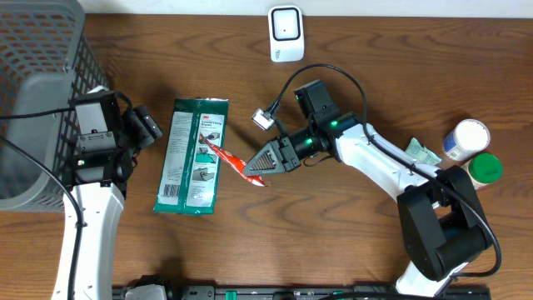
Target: Scan the item barcode
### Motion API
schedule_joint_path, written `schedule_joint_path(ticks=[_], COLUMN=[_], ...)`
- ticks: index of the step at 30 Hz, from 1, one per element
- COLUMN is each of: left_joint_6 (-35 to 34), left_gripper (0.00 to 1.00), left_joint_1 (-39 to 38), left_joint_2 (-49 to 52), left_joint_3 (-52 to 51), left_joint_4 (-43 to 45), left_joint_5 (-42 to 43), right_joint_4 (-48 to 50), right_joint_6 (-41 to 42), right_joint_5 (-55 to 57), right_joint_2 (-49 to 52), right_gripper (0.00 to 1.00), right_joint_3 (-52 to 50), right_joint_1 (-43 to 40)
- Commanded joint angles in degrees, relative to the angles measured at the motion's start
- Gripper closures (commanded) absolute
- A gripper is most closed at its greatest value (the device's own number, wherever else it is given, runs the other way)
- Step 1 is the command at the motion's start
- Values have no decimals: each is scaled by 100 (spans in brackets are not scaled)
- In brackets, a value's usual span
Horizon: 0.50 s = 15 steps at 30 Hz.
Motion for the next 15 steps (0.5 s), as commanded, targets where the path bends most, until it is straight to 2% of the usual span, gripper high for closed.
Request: schedule_joint_path(ticks=[1, 15], left_joint_6=[-33, -33], left_gripper=[12, 12], left_joint_1=[20, 20], left_joint_2=[-52, -52], left_joint_3=[146, 146], left_joint_4=[-2, -2], left_joint_5=[-70, -70], right_joint_4=[-7, 44], right_joint_6=[-31, -33], right_joint_5=[278, 420], right_joint_2=[37, 37], right_gripper=[99, 99], right_joint_3=[-63, -74], right_joint_1=[111, 162])
